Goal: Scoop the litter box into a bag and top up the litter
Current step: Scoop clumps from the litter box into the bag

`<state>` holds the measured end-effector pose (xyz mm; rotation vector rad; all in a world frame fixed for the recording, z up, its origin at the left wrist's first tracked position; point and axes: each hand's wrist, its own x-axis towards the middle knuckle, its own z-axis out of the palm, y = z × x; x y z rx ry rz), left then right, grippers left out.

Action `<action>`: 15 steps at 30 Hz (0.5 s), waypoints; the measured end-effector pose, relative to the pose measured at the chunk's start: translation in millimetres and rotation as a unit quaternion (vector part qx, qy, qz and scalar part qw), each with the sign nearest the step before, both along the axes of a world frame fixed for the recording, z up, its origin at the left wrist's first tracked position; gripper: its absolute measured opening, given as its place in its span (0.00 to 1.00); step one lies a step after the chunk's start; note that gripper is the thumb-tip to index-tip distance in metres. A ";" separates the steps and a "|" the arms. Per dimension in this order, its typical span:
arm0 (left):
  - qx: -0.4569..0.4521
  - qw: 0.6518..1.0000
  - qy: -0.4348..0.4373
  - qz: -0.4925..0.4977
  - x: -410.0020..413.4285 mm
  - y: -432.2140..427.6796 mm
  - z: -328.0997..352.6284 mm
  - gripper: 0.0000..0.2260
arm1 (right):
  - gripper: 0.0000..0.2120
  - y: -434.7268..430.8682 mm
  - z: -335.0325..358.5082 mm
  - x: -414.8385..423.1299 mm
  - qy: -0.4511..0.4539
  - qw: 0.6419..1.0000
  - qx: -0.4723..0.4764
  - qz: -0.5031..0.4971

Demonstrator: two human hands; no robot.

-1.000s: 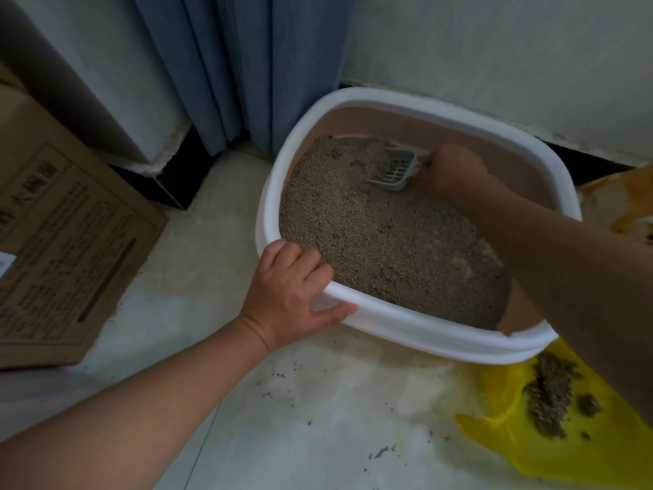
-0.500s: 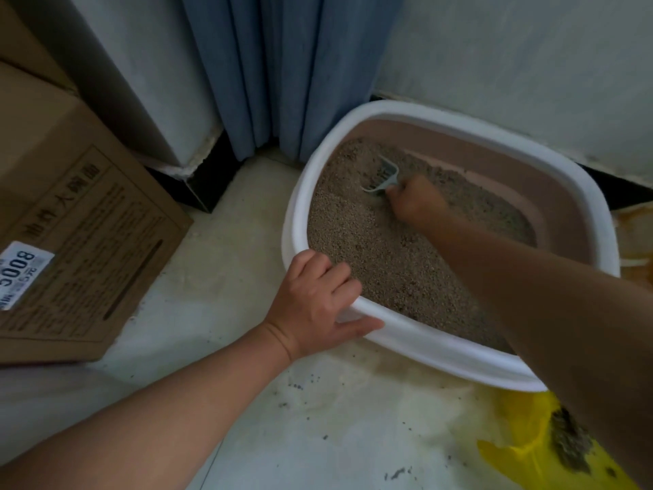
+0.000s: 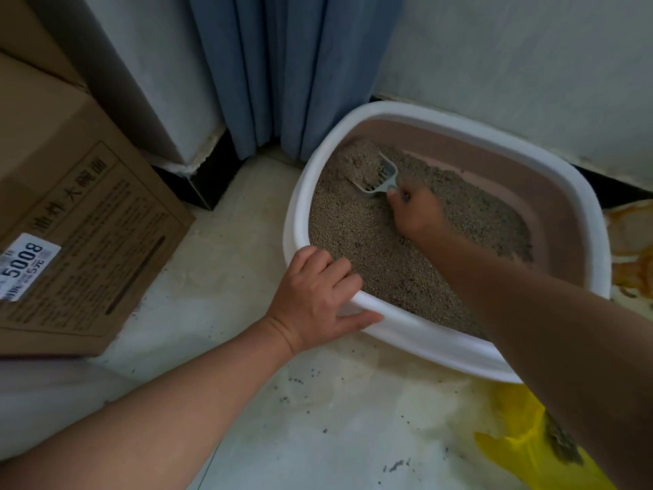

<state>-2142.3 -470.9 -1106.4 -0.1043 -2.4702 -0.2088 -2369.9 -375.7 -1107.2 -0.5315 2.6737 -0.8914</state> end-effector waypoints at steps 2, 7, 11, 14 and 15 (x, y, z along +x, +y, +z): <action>-0.003 1.000 0.004 0.000 -0.4 0.0 0.0 0.23 | 0.20 8.5 -2.7 1.6 -0.006 1.000 -0.017 -0.008; -0.012 1.000 0.001 0.000 0.0 -0.6 -0.7 0.23 | 0.19 31.5 0.8 3.3 0.006 0.999 -0.021 -0.031; -0.014 1.000 -0.001 -0.001 0.3 -0.6 0.1 0.23 | 0.17 45.4 5.9 10.0 0.023 0.999 -0.032 -0.029; -0.016 1.000 -0.004 0.000 0.8 -0.6 0.2 0.23 | 0.13 54.7 10.1 15.4 0.031 0.999 -0.026 -0.011; -0.018 1.000 -0.006 0.001 1.2 -0.7 0.1 0.23 | 0.13 57.5 11.5 17.6 0.031 0.999 -0.030 -0.008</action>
